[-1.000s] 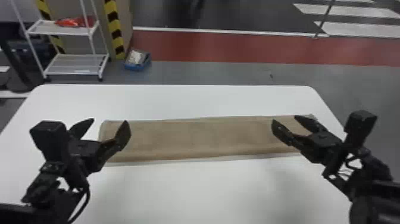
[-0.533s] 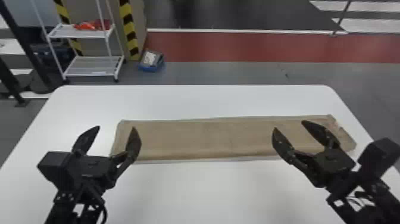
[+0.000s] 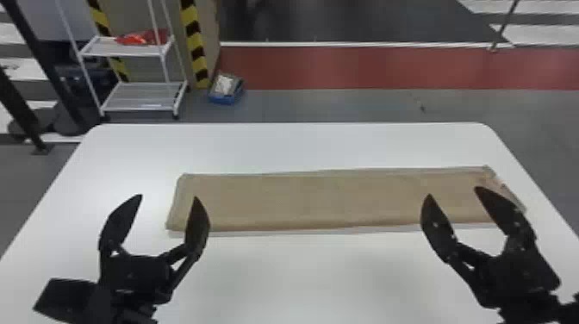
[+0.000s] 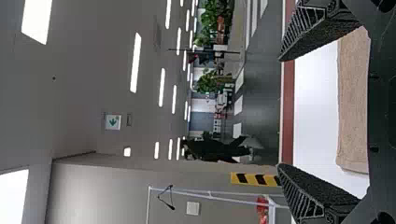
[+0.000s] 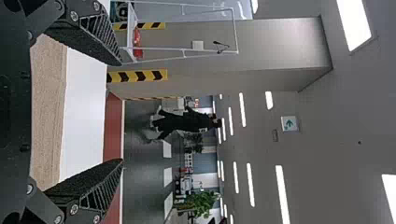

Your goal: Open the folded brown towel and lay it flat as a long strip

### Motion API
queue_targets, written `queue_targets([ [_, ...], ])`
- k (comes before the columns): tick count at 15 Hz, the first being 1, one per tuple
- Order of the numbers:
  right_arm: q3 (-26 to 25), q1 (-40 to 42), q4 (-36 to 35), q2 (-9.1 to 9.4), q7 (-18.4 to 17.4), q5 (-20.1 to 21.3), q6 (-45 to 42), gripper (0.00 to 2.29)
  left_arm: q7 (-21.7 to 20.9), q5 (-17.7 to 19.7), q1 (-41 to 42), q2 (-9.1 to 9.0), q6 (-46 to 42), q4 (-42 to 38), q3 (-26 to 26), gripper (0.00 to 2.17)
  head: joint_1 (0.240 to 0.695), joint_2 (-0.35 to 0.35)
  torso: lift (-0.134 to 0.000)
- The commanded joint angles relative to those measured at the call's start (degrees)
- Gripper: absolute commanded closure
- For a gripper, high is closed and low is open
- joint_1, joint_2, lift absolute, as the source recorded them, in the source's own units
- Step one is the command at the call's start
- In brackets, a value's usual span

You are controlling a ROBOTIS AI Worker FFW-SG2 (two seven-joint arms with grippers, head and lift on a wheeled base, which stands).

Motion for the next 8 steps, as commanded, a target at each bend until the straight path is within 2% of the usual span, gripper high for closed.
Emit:
queue_targets([
  [1, -1.24, 1.52, 0.09, 0.05, 0.02, -1.6, -1.92, 0.17, -0.1, 0.0, 1.58, 0.18, -0.03, -1.29, 0.28, 0.09, 0.695, -0.021, -0.123],
  [6, -1.86, 2.75, -0.35, 0.05, -0.86, -2.22, -1.92, 0.17, -0.19, -0.18, 2.72, 0.35, 1.2, -3.13, 0.63, 0.08, 0.695, -0.047, -0.123],
  [8, -2.04, 3.1, -1.41, 0.05, -1.56, -2.66, 0.9, 0.17, -0.1, -0.35, 2.81, 0.27, 6.48, -4.71, 0.72, 0.08, 0.695, -0.053, -0.123],
])
